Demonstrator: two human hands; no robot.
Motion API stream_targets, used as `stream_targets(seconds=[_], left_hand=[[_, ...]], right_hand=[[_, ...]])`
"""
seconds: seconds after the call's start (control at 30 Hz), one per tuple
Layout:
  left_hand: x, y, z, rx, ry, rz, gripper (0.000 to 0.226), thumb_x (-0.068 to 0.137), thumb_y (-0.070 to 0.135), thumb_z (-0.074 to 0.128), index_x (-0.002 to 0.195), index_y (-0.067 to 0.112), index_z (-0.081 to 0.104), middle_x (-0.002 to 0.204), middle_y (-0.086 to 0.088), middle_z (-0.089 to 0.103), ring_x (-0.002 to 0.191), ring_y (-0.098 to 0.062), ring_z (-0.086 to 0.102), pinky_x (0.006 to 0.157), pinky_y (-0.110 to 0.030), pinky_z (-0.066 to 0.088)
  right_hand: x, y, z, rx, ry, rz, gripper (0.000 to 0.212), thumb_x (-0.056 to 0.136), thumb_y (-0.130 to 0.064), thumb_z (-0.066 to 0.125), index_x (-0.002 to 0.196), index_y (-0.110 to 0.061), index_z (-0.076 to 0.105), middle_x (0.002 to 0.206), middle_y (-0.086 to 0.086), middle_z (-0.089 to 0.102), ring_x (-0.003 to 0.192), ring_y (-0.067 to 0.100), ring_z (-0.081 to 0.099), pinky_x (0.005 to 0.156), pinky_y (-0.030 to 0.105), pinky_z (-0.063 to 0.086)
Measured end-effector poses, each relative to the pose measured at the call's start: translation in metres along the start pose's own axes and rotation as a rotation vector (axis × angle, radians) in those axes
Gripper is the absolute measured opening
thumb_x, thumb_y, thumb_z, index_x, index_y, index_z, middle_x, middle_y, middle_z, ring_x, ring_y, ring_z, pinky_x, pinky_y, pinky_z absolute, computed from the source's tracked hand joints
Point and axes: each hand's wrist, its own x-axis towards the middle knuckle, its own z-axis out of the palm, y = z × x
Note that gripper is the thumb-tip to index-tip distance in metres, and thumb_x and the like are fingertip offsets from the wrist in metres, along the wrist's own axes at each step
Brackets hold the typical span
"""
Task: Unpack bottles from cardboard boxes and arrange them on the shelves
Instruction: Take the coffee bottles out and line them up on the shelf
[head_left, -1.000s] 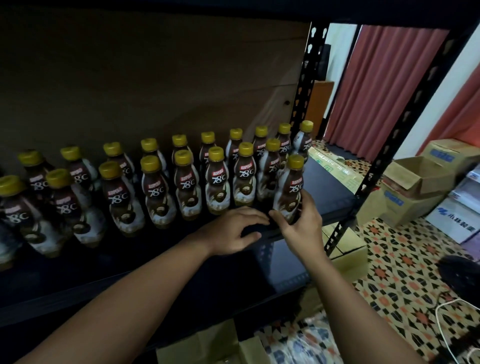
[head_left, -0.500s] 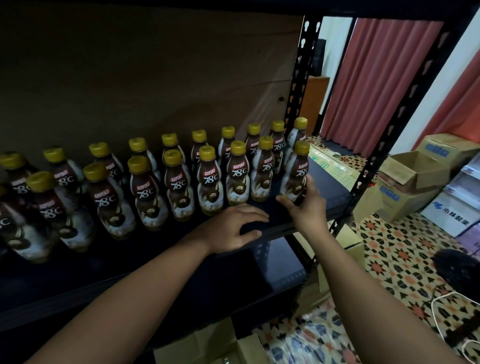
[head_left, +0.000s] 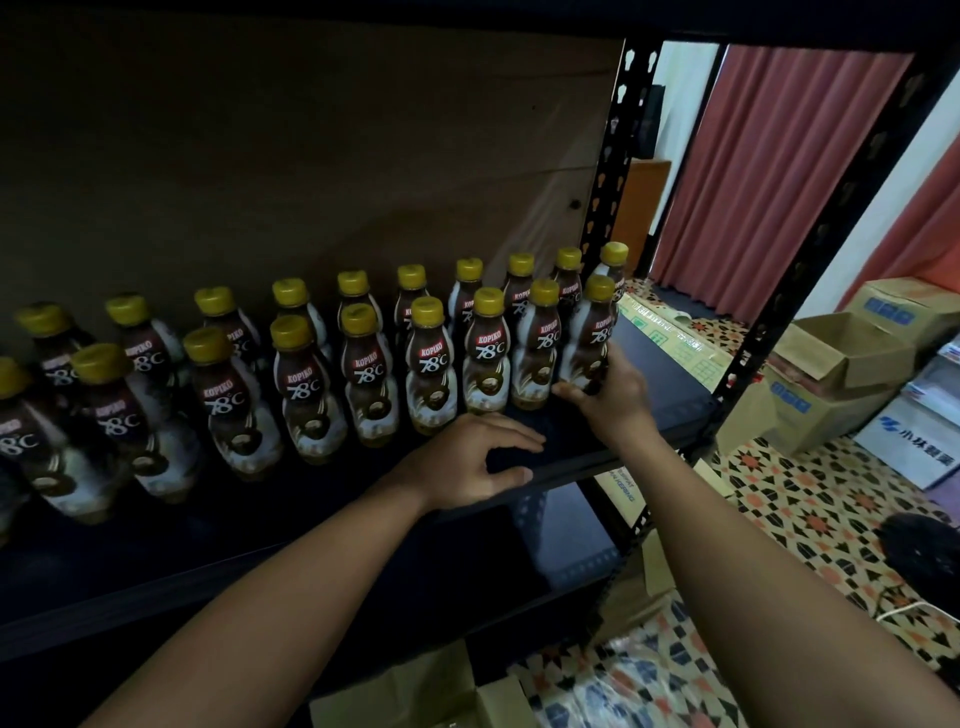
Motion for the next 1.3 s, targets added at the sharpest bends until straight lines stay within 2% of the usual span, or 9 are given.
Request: stream_targets(seconds=[0.13, 0.27, 0.43, 0.57, 0.67, 1.3], left_hand=[[0.0, 0.001, 0.0, -0.012, 0.005, -0.013, 0.036, 0.094, 0.029, 0.074, 0.128, 0.017, 0.071, 0.136, 0.006, 0.065, 0.127, -0.001, 0.056, 0.111, -0.024, 0.042], [-0.001, 0.001, -0.001, -0.024, 0.016, -0.016, 0.035, 0.093, 0.028, 0.076, 0.126, 0.016, 0.073, 0.135, 0.006, 0.066, 0.126, -0.001, 0.057, 0.11, -0.025, 0.043], [0.0, 0.0, -0.001, -0.047, 0.036, -0.035, 0.035, 0.09, 0.028, 0.078, 0.122, 0.016, 0.075, 0.133, 0.006, 0.067, 0.125, 0.001, 0.058, 0.109, -0.029, 0.046], [0.0, -0.001, -0.001, -0.05, 0.044, -0.042, 0.035, 0.089, 0.029, 0.079, 0.121, 0.017, 0.075, 0.132, 0.006, 0.068, 0.124, 0.001, 0.058, 0.109, -0.031, 0.047], [0.0, 0.0, 0.0, -0.052, 0.05, -0.046, 0.035, 0.088, 0.03, 0.079, 0.121, 0.018, 0.076, 0.131, 0.007, 0.068, 0.124, 0.0, 0.059, 0.109, -0.034, 0.048], [-0.001, 0.004, -0.002, -0.018, 0.051, -0.036, 0.034, 0.089, 0.028, 0.079, 0.12, 0.016, 0.076, 0.131, 0.005, 0.069, 0.124, -0.002, 0.059, 0.11, -0.03, 0.045]], right_hand=[[-0.003, 0.009, 0.0, 0.034, 0.063, -0.049, 0.079, 0.072, -0.033, 0.085, 0.141, -0.024, 0.048, 0.131, 0.0, 0.058, 0.121, 0.021, 0.058, 0.099, 0.046, 0.053], [-0.002, 0.012, 0.001, 0.011, 0.056, -0.057, 0.063, 0.077, -0.026, 0.085, 0.132, -0.025, 0.054, 0.125, -0.001, 0.06, 0.118, 0.024, 0.058, 0.097, 0.051, 0.053], [0.0, 0.011, 0.004, -0.031, 0.055, -0.099, 0.06, 0.08, -0.019, 0.084, 0.133, -0.018, 0.056, 0.122, 0.005, 0.059, 0.114, 0.026, 0.057, 0.096, 0.051, 0.053], [-0.001, 0.01, 0.004, -0.048, 0.055, -0.103, 0.061, 0.08, -0.016, 0.083, 0.134, -0.017, 0.055, 0.122, 0.007, 0.058, 0.114, 0.026, 0.056, 0.097, 0.045, 0.051], [-0.001, 0.009, 0.004, -0.047, 0.053, -0.107, 0.058, 0.079, -0.015, 0.083, 0.131, -0.017, 0.057, 0.119, 0.007, 0.058, 0.112, 0.026, 0.057, 0.095, 0.048, 0.052], [0.002, 0.019, 0.006, -0.033, 0.041, -0.086, 0.063, 0.078, -0.024, 0.085, 0.134, -0.022, 0.055, 0.123, 0.001, 0.06, 0.115, 0.023, 0.059, 0.096, 0.051, 0.054]])
